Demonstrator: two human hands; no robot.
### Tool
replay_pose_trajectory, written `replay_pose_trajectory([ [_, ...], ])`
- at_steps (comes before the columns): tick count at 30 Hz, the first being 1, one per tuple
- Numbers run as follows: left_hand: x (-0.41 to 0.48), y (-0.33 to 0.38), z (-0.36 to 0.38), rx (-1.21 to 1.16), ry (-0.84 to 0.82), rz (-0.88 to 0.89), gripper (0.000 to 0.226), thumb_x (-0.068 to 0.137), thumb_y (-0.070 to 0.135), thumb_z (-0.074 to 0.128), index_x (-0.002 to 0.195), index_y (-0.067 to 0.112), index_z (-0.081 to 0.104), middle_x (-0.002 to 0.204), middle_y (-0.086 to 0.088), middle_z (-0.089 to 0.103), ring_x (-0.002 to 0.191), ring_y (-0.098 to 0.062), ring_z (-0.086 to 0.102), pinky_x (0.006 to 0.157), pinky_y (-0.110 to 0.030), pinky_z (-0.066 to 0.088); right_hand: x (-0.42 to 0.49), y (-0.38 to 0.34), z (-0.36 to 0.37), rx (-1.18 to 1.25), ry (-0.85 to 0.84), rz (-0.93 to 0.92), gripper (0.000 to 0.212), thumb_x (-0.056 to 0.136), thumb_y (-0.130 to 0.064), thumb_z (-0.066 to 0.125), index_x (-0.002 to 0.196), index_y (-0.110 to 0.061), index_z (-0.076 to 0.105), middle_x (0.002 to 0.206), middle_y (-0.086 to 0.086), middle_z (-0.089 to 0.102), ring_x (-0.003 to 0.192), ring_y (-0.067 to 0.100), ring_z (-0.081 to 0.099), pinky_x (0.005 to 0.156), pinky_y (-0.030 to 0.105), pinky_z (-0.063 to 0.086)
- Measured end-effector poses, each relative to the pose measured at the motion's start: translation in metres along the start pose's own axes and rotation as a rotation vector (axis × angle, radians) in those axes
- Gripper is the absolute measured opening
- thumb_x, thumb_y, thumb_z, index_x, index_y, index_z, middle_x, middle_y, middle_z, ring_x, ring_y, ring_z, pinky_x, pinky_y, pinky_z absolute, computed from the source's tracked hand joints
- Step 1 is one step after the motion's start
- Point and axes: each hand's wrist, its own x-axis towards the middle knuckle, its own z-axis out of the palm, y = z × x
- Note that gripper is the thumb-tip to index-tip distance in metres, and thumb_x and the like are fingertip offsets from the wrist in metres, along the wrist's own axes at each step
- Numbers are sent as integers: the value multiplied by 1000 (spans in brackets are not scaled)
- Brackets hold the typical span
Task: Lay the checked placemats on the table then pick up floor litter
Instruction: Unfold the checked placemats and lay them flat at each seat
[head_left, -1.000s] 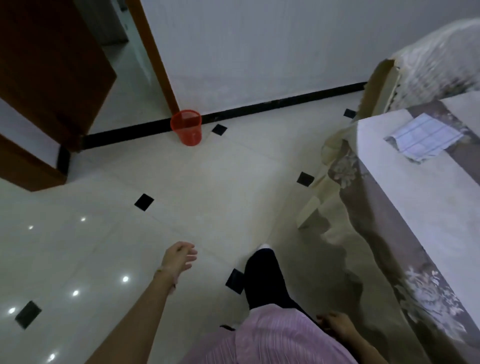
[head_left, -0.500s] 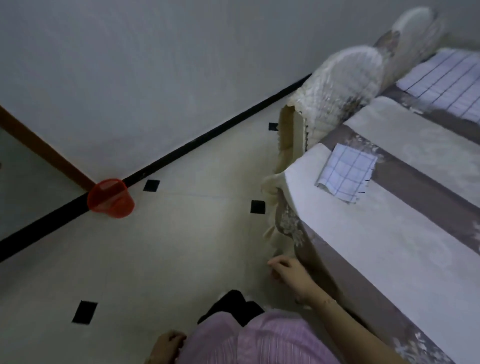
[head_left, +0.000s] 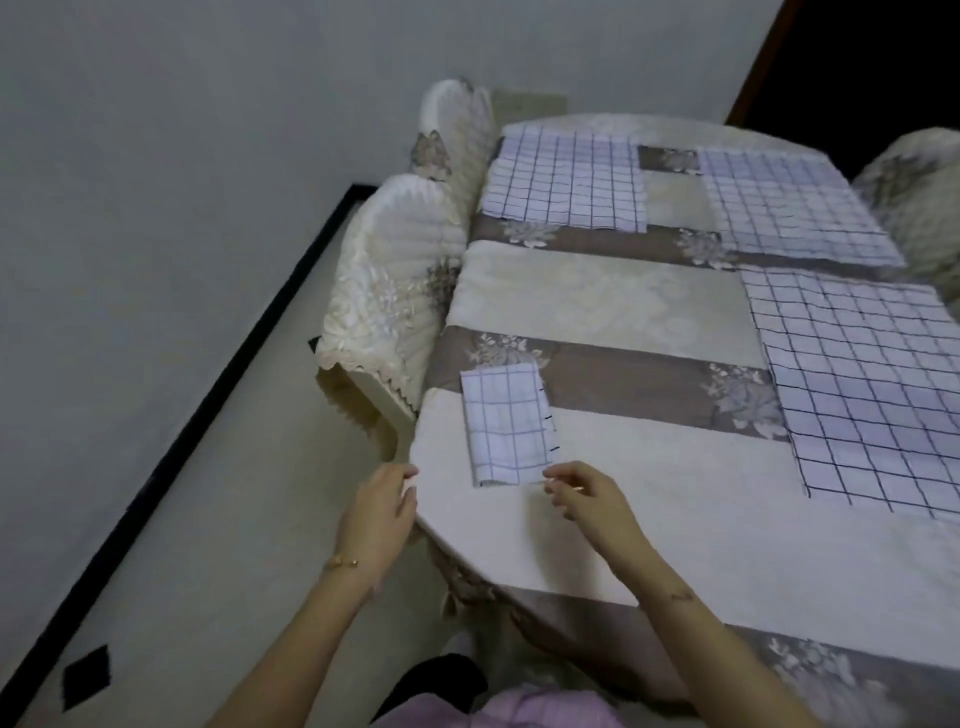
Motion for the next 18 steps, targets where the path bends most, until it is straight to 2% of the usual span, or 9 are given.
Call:
replay_pose_trajectory([
  [2,34,2,8,166,-89,174,41,86,23,45,121,5,59,122,-12,61,112,-30,57,94,-35,45,23,-3,-2,-82,126,10,21,90,-18,54,110,-21,62,102,0,64,84,15,59,70,25,44],
  [3,46,-1,14,228,-139,220,46,82,24,48,121,2,59,123,-16,62,112,-33,59,93,-40,48,33,-4,-2,-98,162,28,27,90,-19,55,117,-18,59,108,4,62,87,17,58,72,27,44],
  [4,54,-5,20,291,-209,247,48,80,27,49,118,1,61,121,-17,64,109,-34,62,87,-45,53,41,-6,-2,-113,187,51,33,90,-21,55,122,-15,56,112,6,61,90,19,57,74,28,43],
  [6,61,-11,27,375,-304,298,51,79,35,42,112,4,65,116,-15,67,104,-32,66,71,-45,59,55,-10,1,-131,211,87,41,89,-25,57,127,-12,52,118,7,60,96,21,58,80,29,43],
  [9,60,-21,33,402,-338,364,51,91,40,31,116,8,62,121,-12,65,118,-26,50,73,-43,58,70,-12,10,-202,248,146,46,86,-28,59,128,-12,52,117,5,62,106,25,59,86,30,42],
  [12,61,-23,30,418,-335,366,63,97,47,9,121,11,55,125,-10,62,121,-21,38,77,-41,55,78,-8,20,-293,277,198,43,78,-34,63,116,-15,57,107,3,64,104,25,57,80,31,45],
  [14,62,-22,29,415,-311,367,63,97,48,7,122,13,53,126,-9,62,121,-20,37,76,-40,56,78,-6,27,-329,265,215,36,74,-35,65,103,-16,57,101,2,62,97,25,57,70,31,43],
  [17,61,-23,28,387,-328,349,62,97,49,8,124,14,51,128,-8,61,122,-19,37,77,-39,55,76,-6,34,-345,292,191,14,74,-27,62,75,-17,53,83,2,57,81,23,56,57,30,38],
  [18,61,-23,28,395,-324,350,63,97,49,8,124,14,52,128,-8,61,122,-18,36,77,-38,55,74,-5,33,-319,300,182,15,75,-24,61,68,-18,49,76,1,55,74,21,53,55,30,36],
])
